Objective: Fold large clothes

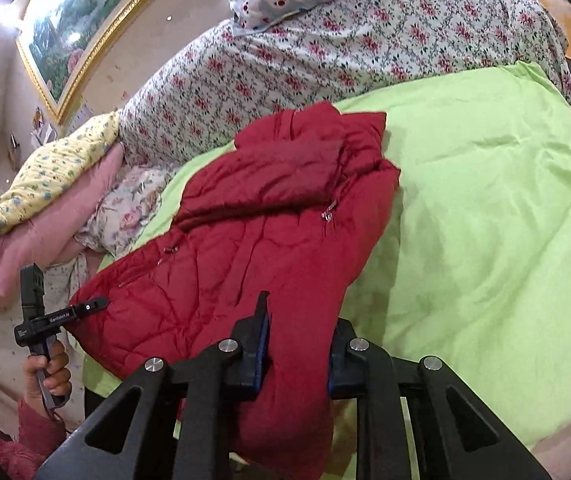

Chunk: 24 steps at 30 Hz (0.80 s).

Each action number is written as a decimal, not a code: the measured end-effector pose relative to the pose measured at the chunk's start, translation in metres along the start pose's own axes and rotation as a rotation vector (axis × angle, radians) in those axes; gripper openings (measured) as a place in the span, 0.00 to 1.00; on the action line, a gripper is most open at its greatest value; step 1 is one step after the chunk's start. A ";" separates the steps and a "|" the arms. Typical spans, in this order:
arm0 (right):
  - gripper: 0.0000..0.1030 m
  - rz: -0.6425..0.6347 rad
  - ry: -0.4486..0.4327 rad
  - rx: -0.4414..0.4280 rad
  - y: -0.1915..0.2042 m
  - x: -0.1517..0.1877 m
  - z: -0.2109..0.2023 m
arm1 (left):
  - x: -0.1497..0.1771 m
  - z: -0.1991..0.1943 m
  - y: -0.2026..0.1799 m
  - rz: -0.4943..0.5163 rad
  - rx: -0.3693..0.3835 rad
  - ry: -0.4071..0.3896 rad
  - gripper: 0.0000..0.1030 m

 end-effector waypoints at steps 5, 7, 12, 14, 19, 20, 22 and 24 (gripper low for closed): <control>0.19 0.020 -0.038 -0.012 -0.001 -0.024 0.005 | -0.025 -0.001 0.002 -0.020 0.004 -0.033 0.13; 0.19 0.019 -0.057 -0.013 0.000 -0.033 0.006 | -0.035 -0.002 0.003 -0.026 0.010 -0.047 0.13; 0.18 0.007 -0.088 0.003 0.002 -0.054 0.012 | -0.055 0.000 0.009 -0.071 0.031 -0.069 0.13; 0.18 0.000 -0.094 0.012 0.002 -0.061 0.015 | -0.061 0.002 0.010 -0.081 0.037 -0.074 0.13; 0.18 -0.010 -0.110 0.016 0.001 -0.082 0.027 | -0.087 0.009 0.009 -0.104 0.060 -0.090 0.13; 0.18 -0.008 -0.115 0.016 0.000 -0.086 0.029 | -0.092 0.010 0.008 -0.107 0.061 -0.095 0.13; 0.18 -0.004 -0.130 0.020 -0.001 -0.096 0.034 | -0.104 0.013 0.008 -0.117 0.059 -0.109 0.13; 0.18 0.004 -0.140 0.022 -0.003 -0.105 0.039 | -0.115 0.018 0.008 -0.124 0.048 -0.121 0.14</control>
Point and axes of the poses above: each gripper's, at about its wrist camera, not at the fingertips, and z roughly the way its jaws point, y to its left, x to its underside, the point moved 3 cm from there along z, roughly the way its jaws point, and after that the axes turned 1 degree about z, right-handed, at the moved point
